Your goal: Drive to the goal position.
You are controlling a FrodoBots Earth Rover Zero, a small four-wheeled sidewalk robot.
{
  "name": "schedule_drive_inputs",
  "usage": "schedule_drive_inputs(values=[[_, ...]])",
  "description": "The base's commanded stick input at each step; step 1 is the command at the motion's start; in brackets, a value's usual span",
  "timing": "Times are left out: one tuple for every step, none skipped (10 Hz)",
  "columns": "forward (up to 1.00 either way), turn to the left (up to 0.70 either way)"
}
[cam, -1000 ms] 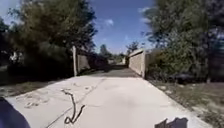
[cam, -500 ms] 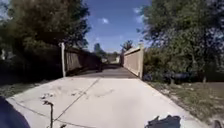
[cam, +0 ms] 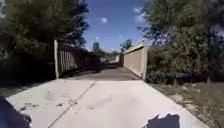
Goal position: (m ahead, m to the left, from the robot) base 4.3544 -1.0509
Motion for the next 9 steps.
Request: schedule_drive_inputs(values=[[0.7, 0.0], [0.7, 0.0], [0.7, 0.0], [0.7, 0.0], [0.7, 0.0], [0.7, 0.0], [0.7, 0.0], [0.7, 0.0], [0.7, 0.0]])
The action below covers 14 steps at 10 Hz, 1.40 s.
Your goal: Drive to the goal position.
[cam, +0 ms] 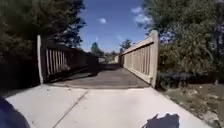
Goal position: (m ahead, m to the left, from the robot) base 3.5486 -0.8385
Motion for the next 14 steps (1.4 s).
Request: schedule_drive_inputs(values=[[0.7, 0.0], [0.7, 0.0], [0.7, 0.0], [0.7, 0.0], [0.7, 0.0], [0.7, 0.0], [0.7, 0.0], [0.7, 0.0], [0.7, 0.0], [0.7, 0.0], [0.7, 0.0], [0.7, 0.0], [0.7, 0.0], [0.7, 0.0]])
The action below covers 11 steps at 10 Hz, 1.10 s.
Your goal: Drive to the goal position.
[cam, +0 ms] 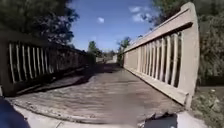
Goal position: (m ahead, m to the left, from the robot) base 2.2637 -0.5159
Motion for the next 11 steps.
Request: schedule_drive_inputs(values=[[0.7, 0.0], [0.7, 0.0], [0.7, 0.0], [0.7, 0.0], [0.7, 0.0], [0.7, 0.0], [0.7, 0.0], [0.7, 0.0], [0.7, 0.0], [0.7, 0.0], [0.7, 0.0]])
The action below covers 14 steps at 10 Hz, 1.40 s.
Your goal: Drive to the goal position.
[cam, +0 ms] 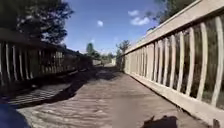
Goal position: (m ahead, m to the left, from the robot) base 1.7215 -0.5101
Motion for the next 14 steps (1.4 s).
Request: schedule_drive_inputs(values=[[0.7, 0.0], [0.7, 0.0], [0.7, 0.0], [0.7, 0.0], [0.7, 0.0], [0.7, 0.0], [0.7, 0.0], [0.7, 0.0], [0.7, 0.0], [0.7, 0.0], [0.7, 0.0], [0.7, 0.0], [0.7, 0.06], [0.7, 0.32]])
